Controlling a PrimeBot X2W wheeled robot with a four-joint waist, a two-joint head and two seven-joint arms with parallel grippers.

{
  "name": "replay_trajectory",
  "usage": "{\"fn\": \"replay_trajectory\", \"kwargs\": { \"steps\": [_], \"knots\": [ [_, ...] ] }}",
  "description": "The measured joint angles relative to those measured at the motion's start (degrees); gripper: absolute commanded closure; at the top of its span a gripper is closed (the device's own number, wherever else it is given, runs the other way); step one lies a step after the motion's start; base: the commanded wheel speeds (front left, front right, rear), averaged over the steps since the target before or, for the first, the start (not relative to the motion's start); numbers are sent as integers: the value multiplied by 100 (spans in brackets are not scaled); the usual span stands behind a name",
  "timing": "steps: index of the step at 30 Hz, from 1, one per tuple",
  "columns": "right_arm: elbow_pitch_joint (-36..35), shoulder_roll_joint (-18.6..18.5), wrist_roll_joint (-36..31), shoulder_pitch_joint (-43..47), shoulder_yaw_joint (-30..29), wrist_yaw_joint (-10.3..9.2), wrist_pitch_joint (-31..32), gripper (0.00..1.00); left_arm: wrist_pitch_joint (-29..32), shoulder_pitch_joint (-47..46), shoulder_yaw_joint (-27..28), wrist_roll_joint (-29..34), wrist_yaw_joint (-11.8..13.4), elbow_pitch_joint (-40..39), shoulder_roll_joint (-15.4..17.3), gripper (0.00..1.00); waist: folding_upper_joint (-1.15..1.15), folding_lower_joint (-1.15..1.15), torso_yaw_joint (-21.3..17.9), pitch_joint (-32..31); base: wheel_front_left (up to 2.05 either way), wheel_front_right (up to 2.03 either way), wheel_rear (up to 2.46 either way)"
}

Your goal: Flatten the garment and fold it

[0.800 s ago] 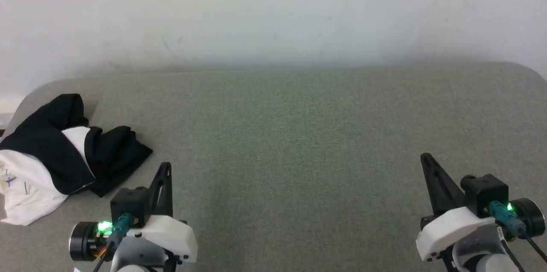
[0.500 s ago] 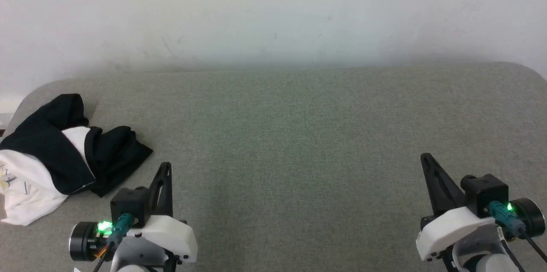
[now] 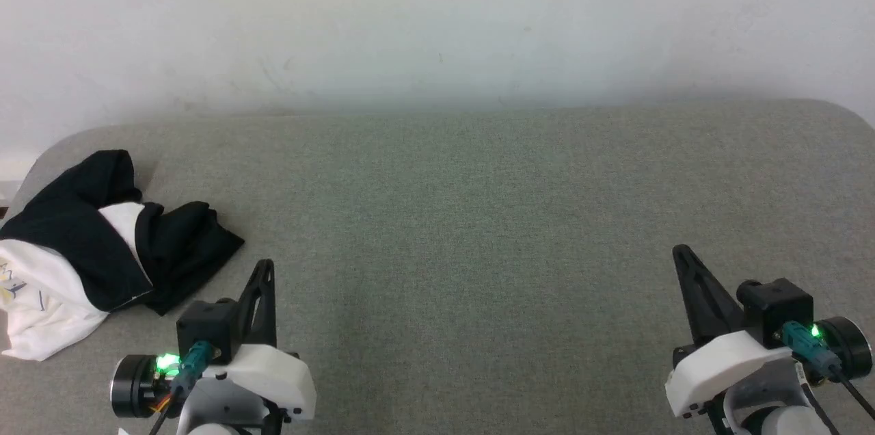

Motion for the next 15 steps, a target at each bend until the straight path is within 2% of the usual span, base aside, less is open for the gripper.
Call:
{"fn": "replay_trajectory", "kwargs": {
  "steps": [15],
  "knots": [
    [0,0,0,0,0,0,0,100,0,0,0,0,0,0,-1,100,0,0,0,0,0,0,0]
  ]
}}
